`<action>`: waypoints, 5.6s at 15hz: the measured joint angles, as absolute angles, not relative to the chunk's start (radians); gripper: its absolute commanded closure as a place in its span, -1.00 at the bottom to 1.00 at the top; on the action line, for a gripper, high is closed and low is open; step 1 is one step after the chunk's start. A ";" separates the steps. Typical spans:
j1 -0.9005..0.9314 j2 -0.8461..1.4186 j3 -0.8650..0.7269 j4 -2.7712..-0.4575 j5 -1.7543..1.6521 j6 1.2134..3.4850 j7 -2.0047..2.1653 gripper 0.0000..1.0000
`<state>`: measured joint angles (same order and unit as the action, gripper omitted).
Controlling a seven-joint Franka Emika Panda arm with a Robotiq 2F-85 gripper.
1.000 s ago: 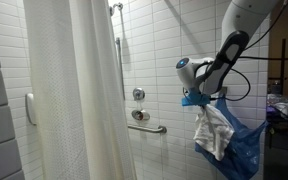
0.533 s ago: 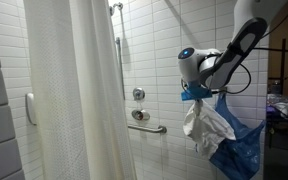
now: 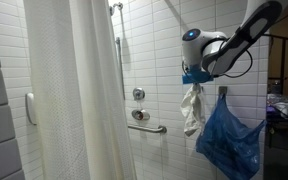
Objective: Take the towel out of the plastic and hang it on the left hook.
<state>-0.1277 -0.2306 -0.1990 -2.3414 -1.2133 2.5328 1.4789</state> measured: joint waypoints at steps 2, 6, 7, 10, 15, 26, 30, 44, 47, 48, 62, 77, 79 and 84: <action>-0.128 -0.262 -0.198 -2.315 -1.190 2.533 1.430 0.98; -0.128 -0.296 -0.196 -2.259 -1.044 2.531 1.261 0.98; -0.116 -0.296 -0.204 -2.247 -0.963 2.524 1.182 0.98; 0.012 -0.296 -0.286 -2.216 -0.686 2.455 0.928 0.98; 0.026 -0.295 -0.261 -2.068 -0.338 2.229 0.599 0.98; -0.152 -0.287 -0.157 -1.893 -0.274 2.161 0.536 0.98; -0.168 -0.278 -0.157 -1.840 -0.252 2.142 0.511 0.98; -0.174 -0.274 -0.156 -1.801 -0.230 2.120 0.487 0.92; -0.175 -0.274 -0.156 -1.801 -0.230 2.120 0.487 0.92; -0.175 -0.274 -0.156 -1.801 -0.230 2.120 0.487 0.92; -0.179 -0.267 -0.156 -1.801 -0.230 2.120 0.487 0.98; -0.186 -0.264 -0.156 -1.801 -0.230 2.120 0.493 0.98; -0.199 -0.263 -0.155 -1.801 -0.237 2.121 0.526 0.98; -0.247 -0.254 -0.154 -1.800 -0.269 2.134 0.647 0.98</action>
<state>-0.2473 -0.2544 -0.1541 -1.7999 -0.2691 2.1339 0.6469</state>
